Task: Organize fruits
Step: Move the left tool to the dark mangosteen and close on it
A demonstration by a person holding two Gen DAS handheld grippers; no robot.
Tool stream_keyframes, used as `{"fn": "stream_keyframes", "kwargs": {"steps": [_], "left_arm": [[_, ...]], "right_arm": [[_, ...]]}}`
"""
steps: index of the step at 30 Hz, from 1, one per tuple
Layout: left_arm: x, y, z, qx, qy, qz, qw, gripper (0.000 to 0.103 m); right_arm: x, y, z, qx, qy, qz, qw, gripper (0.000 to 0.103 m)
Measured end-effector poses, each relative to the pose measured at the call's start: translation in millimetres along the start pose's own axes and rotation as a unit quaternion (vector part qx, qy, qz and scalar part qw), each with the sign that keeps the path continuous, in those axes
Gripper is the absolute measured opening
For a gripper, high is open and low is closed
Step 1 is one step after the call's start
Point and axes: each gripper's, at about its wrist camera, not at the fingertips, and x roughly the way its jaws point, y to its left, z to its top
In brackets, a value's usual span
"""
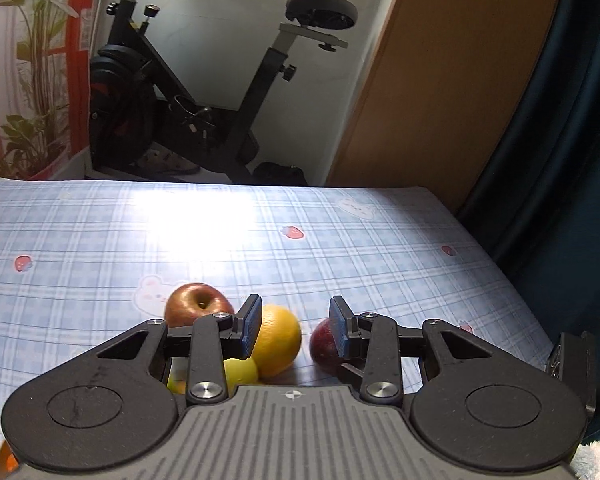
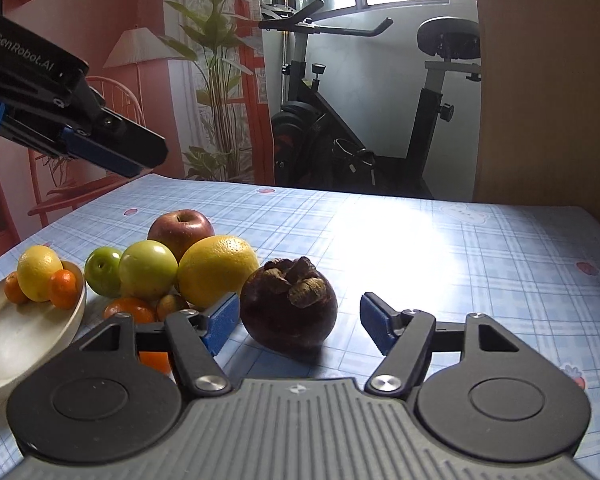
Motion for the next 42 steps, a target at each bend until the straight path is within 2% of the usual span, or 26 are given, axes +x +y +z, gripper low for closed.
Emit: {"fn": "stream_keyframes", "kwargs": {"steps": [2,7,12,18,26,35,42], "left_arm": [[13,-6,2,0.005,0.013,-0.009,0.9999,0.039],[43,-10,5,0.007,0.047,-0.033,0.9983,0.039],[65,-16,6,0.015,0.067,-0.041,0.9968,0.039],[79,-32,3,0.021,0.082,-0.045,0.9954,0.039],[102,-36,5,0.011,0.099,-0.044,0.9941,0.040],[104,-38,3,0.023,0.101,-0.046,0.9936,0.039],[91,-35,6,0.021,0.098,-0.052,0.9936,0.038]], "right_arm": [[5,-1,2,-0.002,0.010,0.007,1.000,0.073],[22,-3,8,0.001,0.038,0.021,0.999,0.073],[34,-8,10,0.019,0.064,0.034,0.997,0.072],[32,-15,8,0.041,0.065,0.038,0.996,0.065],[32,-19,8,0.048,0.064,0.042,0.996,0.064],[30,-18,8,0.044,0.062,0.042,0.996,0.064],[23,-13,9,0.028,0.052,0.046,0.997,0.064]]}}
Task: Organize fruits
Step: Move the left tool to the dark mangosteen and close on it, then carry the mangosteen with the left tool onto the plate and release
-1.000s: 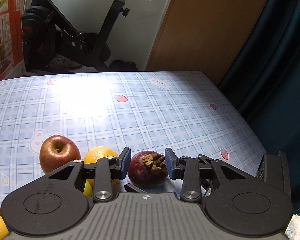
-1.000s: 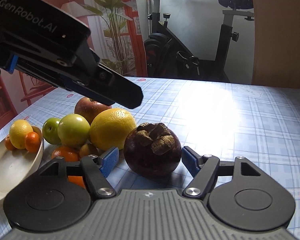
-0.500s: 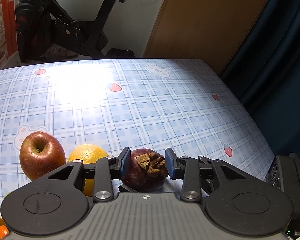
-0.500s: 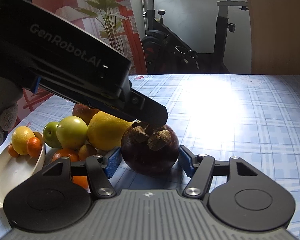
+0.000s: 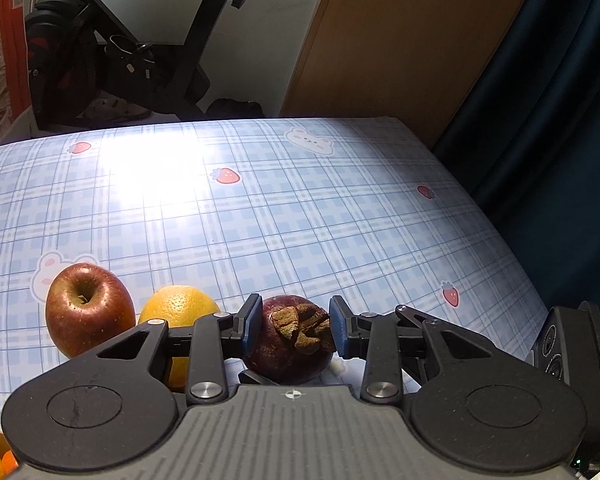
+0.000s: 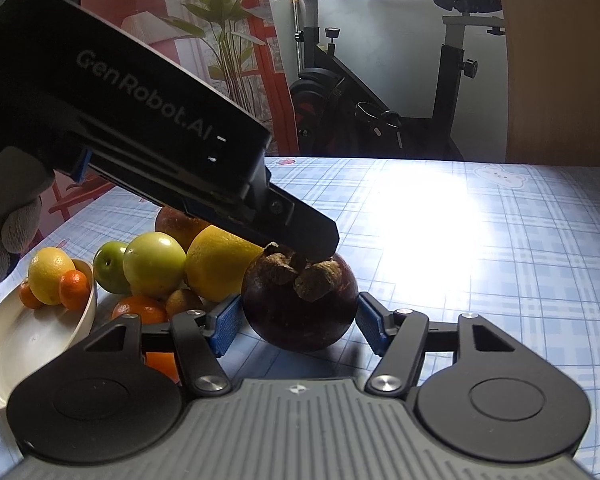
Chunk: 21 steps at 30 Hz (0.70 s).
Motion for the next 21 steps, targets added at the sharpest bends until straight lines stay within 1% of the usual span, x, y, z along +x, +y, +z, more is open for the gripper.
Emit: {"fn": "stream_keyframes", "kwargs": {"steps": [4,7,10,13,16,18,21], "left_arm": [[-16,2,-7,0.001,-0.005,-0.008,1.0000,0.038],[-34,9,-12,-0.001,-0.013,-0.007,0.9999,0.038],[-59,21,-14,-0.014,-0.023,-0.006,0.9996,0.038],[-89,36,-22,-0.025,-0.032,-0.006,0.9992,0.038],[-116,53,-33,-0.039,-0.034,0.004,0.9987,0.038],[-134,65,-44,-0.052,-0.035,0.016,0.9979,0.038],[-154,83,-61,-0.069,-0.034,0.031,0.9966,0.038]], "right_arm": [[-6,10,4,0.002,0.006,0.005,1.000,0.064],[-11,23,12,-0.012,0.010,0.014,1.000,0.064],[-16,45,22,-0.033,0.012,0.027,0.999,0.064],[-18,70,28,-0.047,0.011,0.052,0.997,0.064],[-16,99,31,-0.066,0.016,0.078,0.995,0.064],[-11,119,32,-0.075,0.025,0.099,0.992,0.064],[0,145,31,-0.084,0.049,0.132,0.986,0.064]]}}
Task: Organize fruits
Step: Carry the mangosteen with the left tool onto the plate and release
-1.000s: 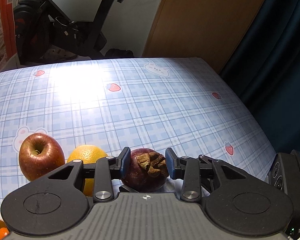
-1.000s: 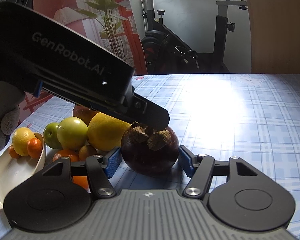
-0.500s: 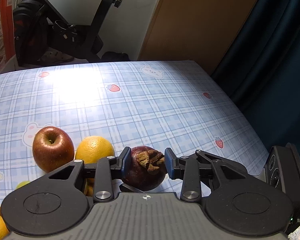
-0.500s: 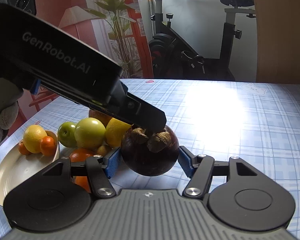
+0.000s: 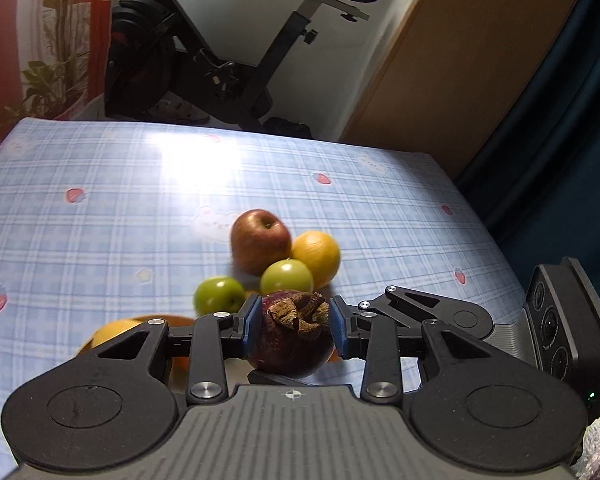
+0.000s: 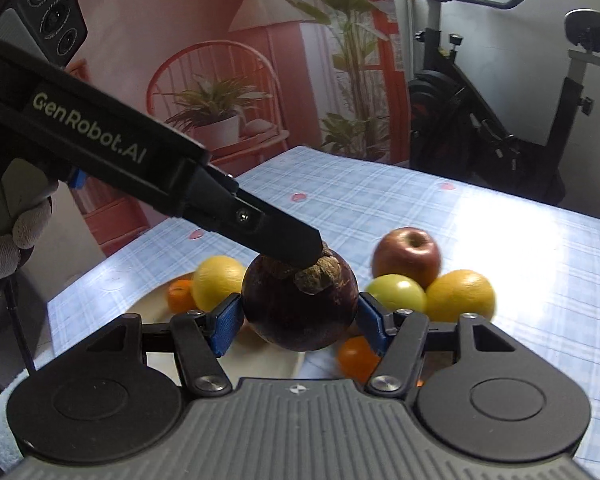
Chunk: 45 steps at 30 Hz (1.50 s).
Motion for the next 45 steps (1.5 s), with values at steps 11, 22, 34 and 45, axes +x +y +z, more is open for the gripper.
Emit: {"fn": "stream_keyframes", "kwargs": {"steps": [11,22,34,45], "left_arm": [[-31,74,-51,-0.069,0.031,0.039,0.9963,0.038],[-40,109,-68,-0.096,0.025,0.053,0.9937,0.038],[-45,117,-75,-0.097,0.012,0.067,0.9929,0.040],[-43,118,-76,-0.098,0.012,0.081,0.9918,0.046]], "right_arm": [[73,64,-8,-0.057,0.099,0.081,0.990,0.064],[107,88,-14,-0.076,0.119,0.093,0.986,0.064],[114,97,-17,-0.094,0.107,0.094,0.985,0.064],[108,93,-17,-0.085,0.104,0.094,0.987,0.066]]}}
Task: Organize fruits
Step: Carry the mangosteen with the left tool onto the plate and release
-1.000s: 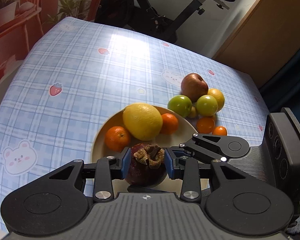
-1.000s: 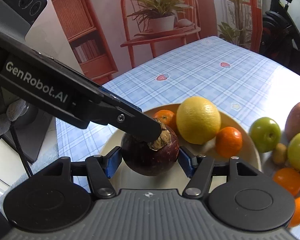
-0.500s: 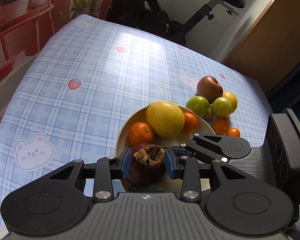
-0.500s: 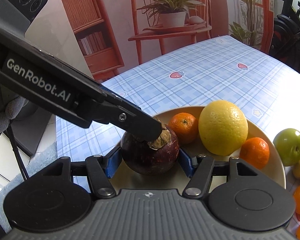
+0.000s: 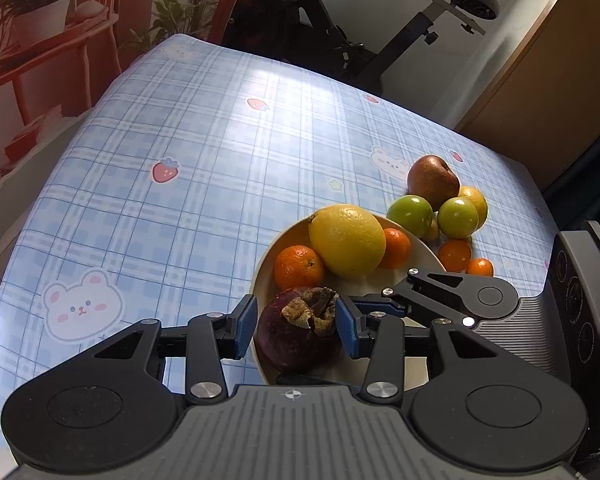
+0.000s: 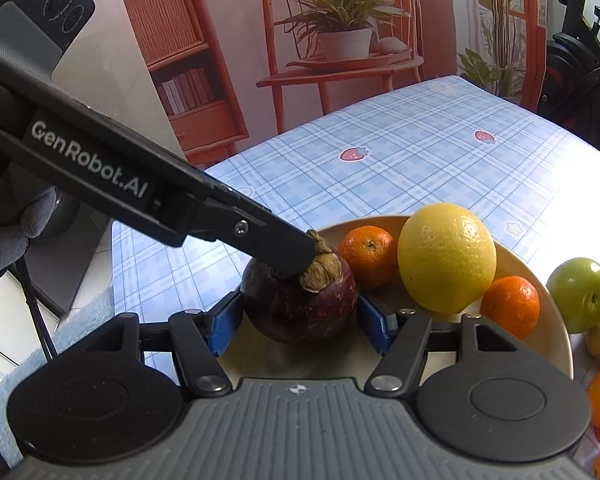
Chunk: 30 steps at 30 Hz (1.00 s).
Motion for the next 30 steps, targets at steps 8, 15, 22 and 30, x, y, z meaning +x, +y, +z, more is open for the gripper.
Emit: {"fn": "stream_keyframes", "kwargs": {"steps": [8,15,22,30], "left_arm": [[-1,-3,0,0.004,-0.001,0.009,1.0000,0.046],[2,-8,3,0.012,0.003,0.016,0.9998,0.046],[8,-17,6,0.007,0.010,0.020,0.9997,0.045],[4,-49,16,0.045,-0.020,0.022,0.9986,0.045]], "right_arm": [[-33,-13,-9,0.014,-0.027,-0.009,0.999,0.067],[-96,-52,-29,0.068,-0.090,-0.055,0.992,0.067],[-140,-102,-56,0.131,-0.122,-0.133,0.975,0.067],[-154,-115,-85,0.138,-0.119,-0.167,0.969,0.067]]}}
